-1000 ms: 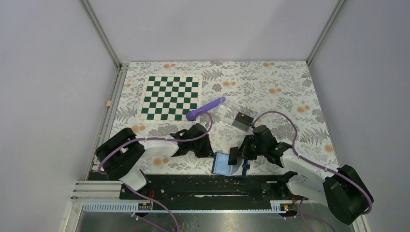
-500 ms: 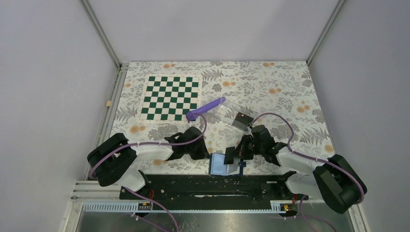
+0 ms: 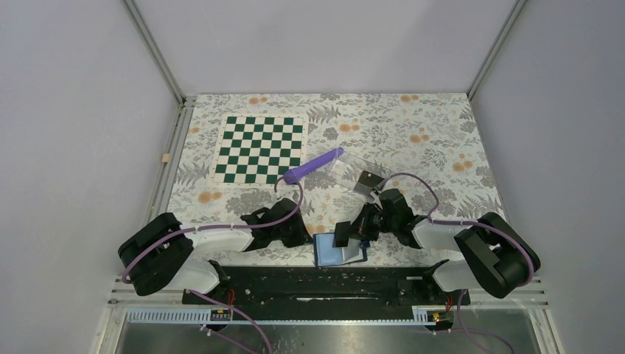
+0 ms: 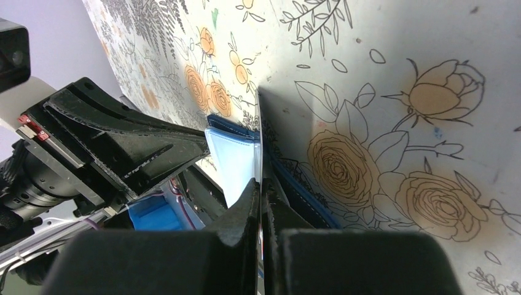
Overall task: Put the credit cards into the card holder
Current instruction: Insert the credit card into the card holder.
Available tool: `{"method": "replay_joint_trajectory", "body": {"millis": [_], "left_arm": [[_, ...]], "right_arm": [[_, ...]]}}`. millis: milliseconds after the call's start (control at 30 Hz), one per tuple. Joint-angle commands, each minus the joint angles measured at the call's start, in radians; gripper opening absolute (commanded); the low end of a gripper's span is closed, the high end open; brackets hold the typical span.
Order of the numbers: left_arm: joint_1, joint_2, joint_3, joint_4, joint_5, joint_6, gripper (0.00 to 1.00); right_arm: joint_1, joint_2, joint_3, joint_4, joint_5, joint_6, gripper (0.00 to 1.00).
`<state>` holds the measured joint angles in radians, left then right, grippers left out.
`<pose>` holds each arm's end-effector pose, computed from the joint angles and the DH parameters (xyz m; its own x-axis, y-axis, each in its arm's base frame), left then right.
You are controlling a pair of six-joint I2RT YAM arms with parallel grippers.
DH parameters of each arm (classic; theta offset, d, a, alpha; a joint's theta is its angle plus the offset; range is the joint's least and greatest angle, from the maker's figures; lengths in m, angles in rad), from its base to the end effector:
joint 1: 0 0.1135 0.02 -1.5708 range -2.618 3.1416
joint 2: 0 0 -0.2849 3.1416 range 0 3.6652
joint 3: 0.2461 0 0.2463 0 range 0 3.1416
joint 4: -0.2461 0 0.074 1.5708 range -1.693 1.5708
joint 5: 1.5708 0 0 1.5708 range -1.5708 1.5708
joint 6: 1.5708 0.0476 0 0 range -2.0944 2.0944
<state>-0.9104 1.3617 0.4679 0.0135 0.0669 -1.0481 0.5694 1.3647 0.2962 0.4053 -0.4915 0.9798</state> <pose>0.1414 -0.1873 0.1499 -0.9415 -0.1972 -0.2733 -0.0033 0.8163 -0.5776 0.1738 0.1379 0.1405 -0.9437 0.2652 -0.1978 -0.0088 0.5776 0.8163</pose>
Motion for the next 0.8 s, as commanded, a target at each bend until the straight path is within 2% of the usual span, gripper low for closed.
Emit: {"method": "replay_joint_trajectory", "body": {"millis": [0,400,767], "left_arm": [[0.006,-0.005,-0.057,-0.116,-0.062,-0.005,0.00],[0.005,0.028,-0.056,-0.106,-0.063,-0.006,0.00],[0.005,0.028,-0.053,-0.070,-0.040,0.007,0.00]], "right_arm": [[0.004,0.021,-0.004,0.033,0.000,0.006,0.00],[0.035,-0.023,-0.022,-0.049,-0.027,-0.010,0.00],[0.057,-0.161,-0.032,-0.193,0.017,-0.021,0.00]]}}
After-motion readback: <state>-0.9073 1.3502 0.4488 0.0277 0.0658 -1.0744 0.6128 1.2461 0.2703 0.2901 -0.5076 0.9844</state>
